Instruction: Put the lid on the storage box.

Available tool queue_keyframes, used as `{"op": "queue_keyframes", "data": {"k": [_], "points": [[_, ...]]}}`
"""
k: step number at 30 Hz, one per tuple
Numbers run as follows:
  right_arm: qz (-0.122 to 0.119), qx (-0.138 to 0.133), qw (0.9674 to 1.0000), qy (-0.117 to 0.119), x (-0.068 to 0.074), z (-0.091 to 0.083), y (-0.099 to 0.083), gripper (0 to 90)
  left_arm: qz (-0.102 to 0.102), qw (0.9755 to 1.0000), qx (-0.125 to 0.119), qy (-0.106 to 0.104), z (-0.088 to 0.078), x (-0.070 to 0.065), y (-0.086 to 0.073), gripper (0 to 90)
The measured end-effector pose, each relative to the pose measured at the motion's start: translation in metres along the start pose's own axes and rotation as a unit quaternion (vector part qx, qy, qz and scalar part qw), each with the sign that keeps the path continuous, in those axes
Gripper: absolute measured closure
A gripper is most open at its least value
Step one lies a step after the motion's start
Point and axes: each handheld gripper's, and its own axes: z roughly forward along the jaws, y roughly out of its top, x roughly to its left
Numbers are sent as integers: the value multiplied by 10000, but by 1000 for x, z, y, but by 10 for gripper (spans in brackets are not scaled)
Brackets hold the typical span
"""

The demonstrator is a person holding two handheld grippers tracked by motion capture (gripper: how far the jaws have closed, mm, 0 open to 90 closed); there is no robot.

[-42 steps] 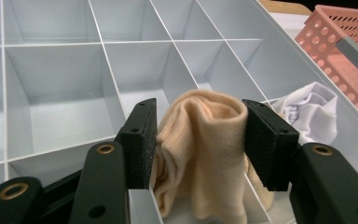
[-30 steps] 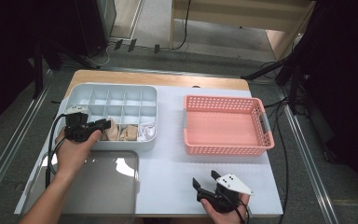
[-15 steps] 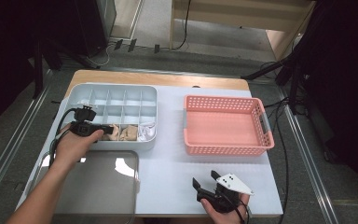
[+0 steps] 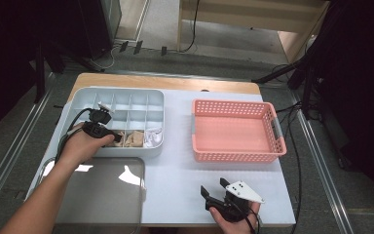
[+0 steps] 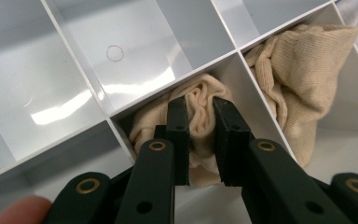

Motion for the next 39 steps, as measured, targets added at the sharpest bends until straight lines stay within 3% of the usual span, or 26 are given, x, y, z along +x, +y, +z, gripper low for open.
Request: {"op": "queue_keyframes", "data": {"k": [5, 12, 19, 26, 32, 39], "points": [[-4, 2, 10000, 1, 1, -1, 0, 250, 26, 9990, -435, -103, -4, 2, -11, 660], [-39, -37, 10000, 17, 0, 0, 0, 250, -118, 9957, -904, -193, -15, 1, -20, 573], [-10, -17, 10000, 0, 1, -1, 0, 250, -129, 9918, -1258, -191, -28, 3, -29, 560], [-14, -14, 10000, 9, 2, 0, 1, 250, -159, 9881, -1508, -252, -38, 5, -36, 618], [-42, -22, 10000, 17, 2, 1, 0, 249, -296, 9787, -1993, -392, -46, 8, -49, 556], [-69, -35, 10000, 18, 5, 1, 0, 249, -259, 9707, -2357, -397, -54, 10, -65, 482]]}}
